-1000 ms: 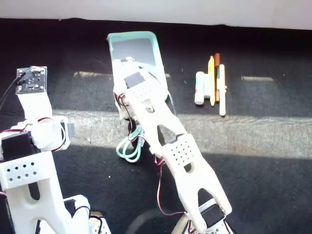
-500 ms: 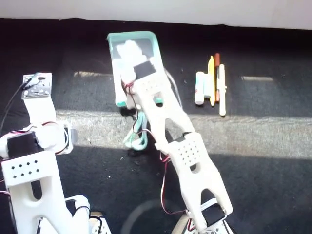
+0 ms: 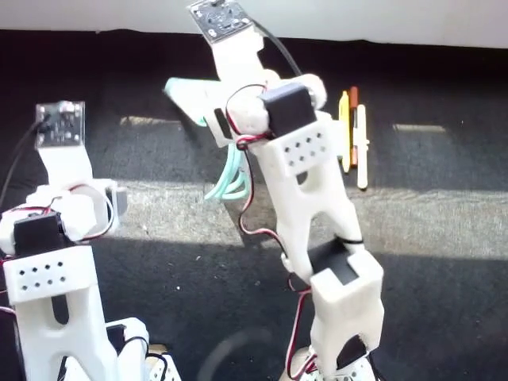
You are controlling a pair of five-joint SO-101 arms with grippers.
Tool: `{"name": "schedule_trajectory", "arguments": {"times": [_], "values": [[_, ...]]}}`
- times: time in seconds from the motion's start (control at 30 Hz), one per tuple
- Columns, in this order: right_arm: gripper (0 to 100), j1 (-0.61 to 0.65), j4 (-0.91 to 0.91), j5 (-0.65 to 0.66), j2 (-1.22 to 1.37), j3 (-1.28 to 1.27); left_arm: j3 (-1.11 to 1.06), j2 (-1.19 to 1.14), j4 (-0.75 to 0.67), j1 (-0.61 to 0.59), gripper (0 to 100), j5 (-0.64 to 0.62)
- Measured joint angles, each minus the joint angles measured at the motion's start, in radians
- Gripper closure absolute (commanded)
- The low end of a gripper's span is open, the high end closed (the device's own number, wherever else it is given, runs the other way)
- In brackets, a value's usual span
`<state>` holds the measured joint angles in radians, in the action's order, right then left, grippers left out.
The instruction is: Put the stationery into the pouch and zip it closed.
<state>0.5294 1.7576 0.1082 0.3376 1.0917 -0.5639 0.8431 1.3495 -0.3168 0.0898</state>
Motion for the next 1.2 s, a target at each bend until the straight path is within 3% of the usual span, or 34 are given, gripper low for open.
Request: {"name": "schedule_trajectory", "arguments": {"times": [0.13, 0.3, 0.47, 0.7, 1.0, 1.2], "values": [[99.3, 0.021, 0.000, 0.063, -0.081, -0.011, 0.173, 0.000, 0.055, 0.112, 75, -0.107], [99.3, 0.038, 0.000, 0.095, -0.153, -0.020, 0.359, 0.000, 0.097, 0.238, 77, -0.143], [99.3, 0.041, 0.000, 0.098, -0.201, -0.020, 0.488, 0.002, 0.097, 0.262, 77, -0.143], [99.3, 0.043, 0.000, 0.101, -0.230, -0.110, 0.512, 0.002, 0.098, 0.265, 77, -0.147], [99.3, 0.044, 0.000, 0.101, -0.233, -0.163, 0.374, 0.002, -0.031, 0.265, 77, -0.147], [99.3, 0.044, 0.000, 0.101, -0.235, -0.166, 0.364, 0.005, -0.037, 0.331, 77, -0.147]]}}
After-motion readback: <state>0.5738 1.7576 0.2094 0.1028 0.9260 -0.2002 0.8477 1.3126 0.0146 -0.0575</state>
